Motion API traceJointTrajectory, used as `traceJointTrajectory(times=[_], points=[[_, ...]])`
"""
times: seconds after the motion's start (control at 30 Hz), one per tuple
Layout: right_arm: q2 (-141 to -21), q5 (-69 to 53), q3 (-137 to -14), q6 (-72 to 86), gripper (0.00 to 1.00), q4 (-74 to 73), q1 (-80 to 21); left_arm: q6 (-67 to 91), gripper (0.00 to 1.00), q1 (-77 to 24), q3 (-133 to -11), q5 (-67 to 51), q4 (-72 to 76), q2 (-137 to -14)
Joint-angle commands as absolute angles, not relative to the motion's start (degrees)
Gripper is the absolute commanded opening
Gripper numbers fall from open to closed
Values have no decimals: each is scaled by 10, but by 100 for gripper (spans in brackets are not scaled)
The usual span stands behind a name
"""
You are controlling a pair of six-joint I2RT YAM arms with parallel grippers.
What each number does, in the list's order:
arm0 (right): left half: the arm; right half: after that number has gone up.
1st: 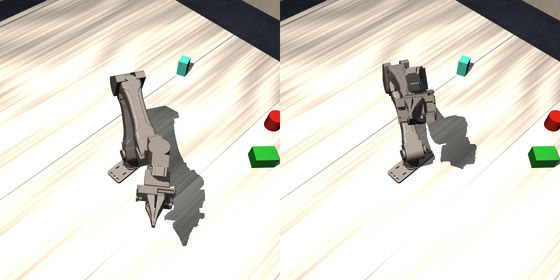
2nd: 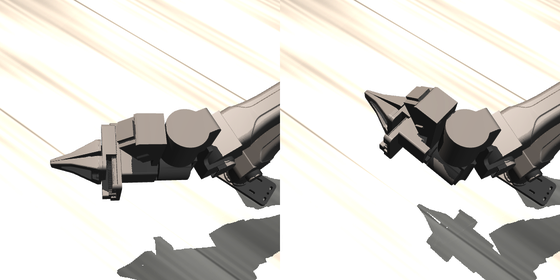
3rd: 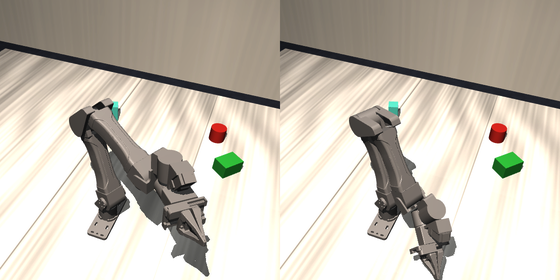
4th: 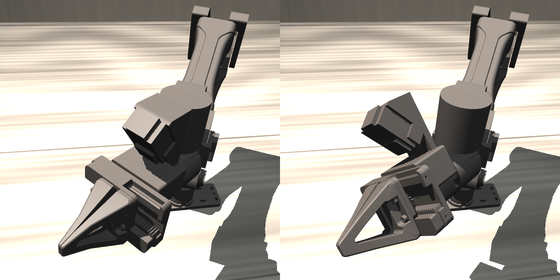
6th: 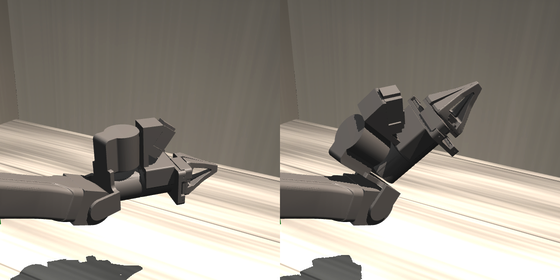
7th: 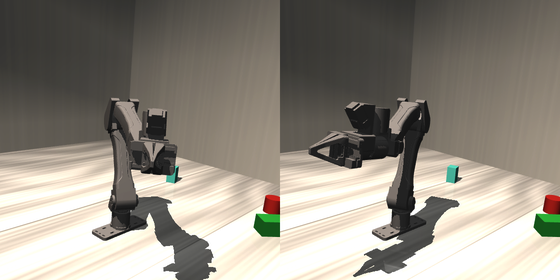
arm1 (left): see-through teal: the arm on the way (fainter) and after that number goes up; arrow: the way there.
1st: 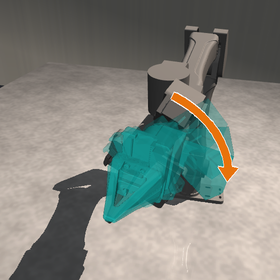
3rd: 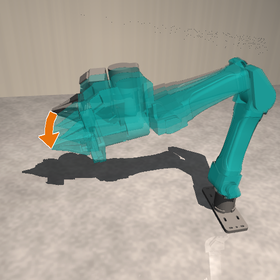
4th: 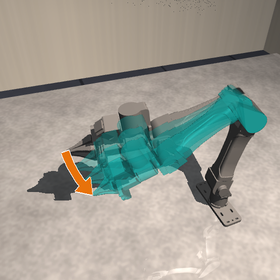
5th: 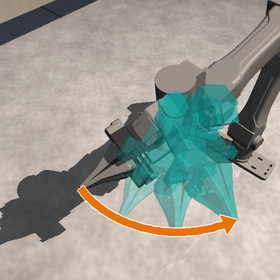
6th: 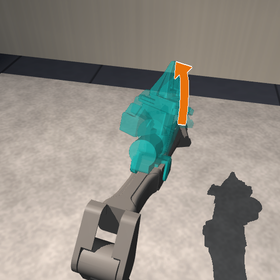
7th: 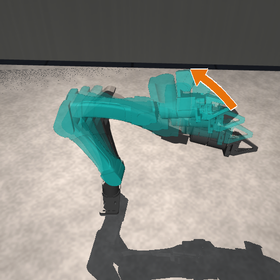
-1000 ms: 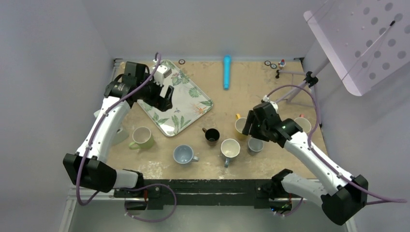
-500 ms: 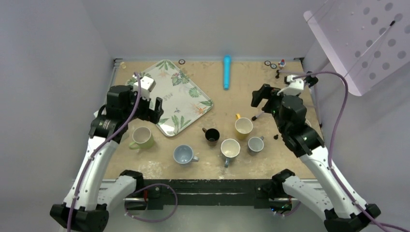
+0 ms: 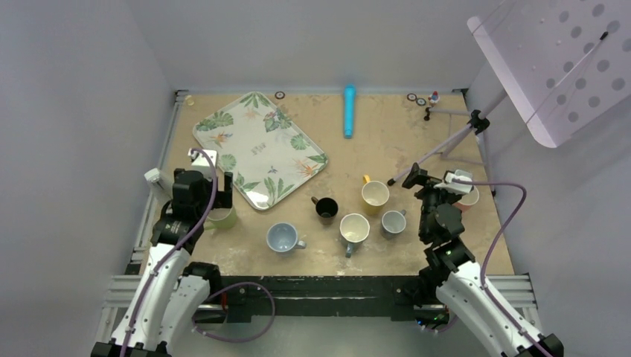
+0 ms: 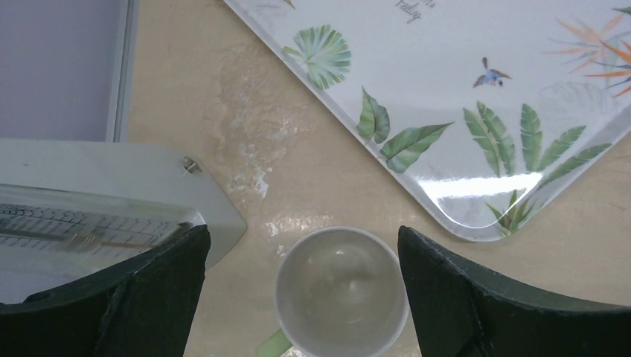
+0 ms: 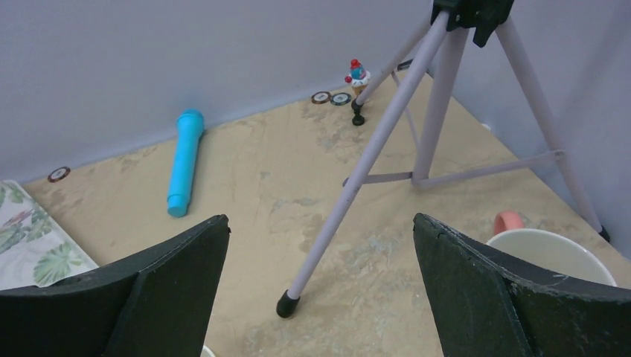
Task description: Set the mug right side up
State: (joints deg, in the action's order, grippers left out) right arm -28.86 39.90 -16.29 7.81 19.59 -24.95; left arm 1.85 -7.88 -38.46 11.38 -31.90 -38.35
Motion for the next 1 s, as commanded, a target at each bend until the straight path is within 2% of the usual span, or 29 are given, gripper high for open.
traceJointTrajectory(times=[0.0, 0.1, 0.2, 0.37, 0.53, 0.97], points=[[-261, 426, -125, 63, 99, 288, -248, -32, 100, -76, -317, 140, -151, -351], [-258, 463, -98, 78, 99, 296, -248, 3, 100, -76, -271, 105, -76, -359], [-265, 449, -77, 68, 99, 331, -248, 42, 100, -76, -251, 79, -42, -373], [-306, 430, -70, 62, 99, 361, -248, 74, 100, -76, -223, 124, 22, -371], [-332, 427, -68, 60, 99, 381, -248, 81, 100, -76, -221, 150, 6, -376], [-302, 406, -65, 61, 99, 367, -248, 92, 99, -76, -214, 117, -10, -380]])
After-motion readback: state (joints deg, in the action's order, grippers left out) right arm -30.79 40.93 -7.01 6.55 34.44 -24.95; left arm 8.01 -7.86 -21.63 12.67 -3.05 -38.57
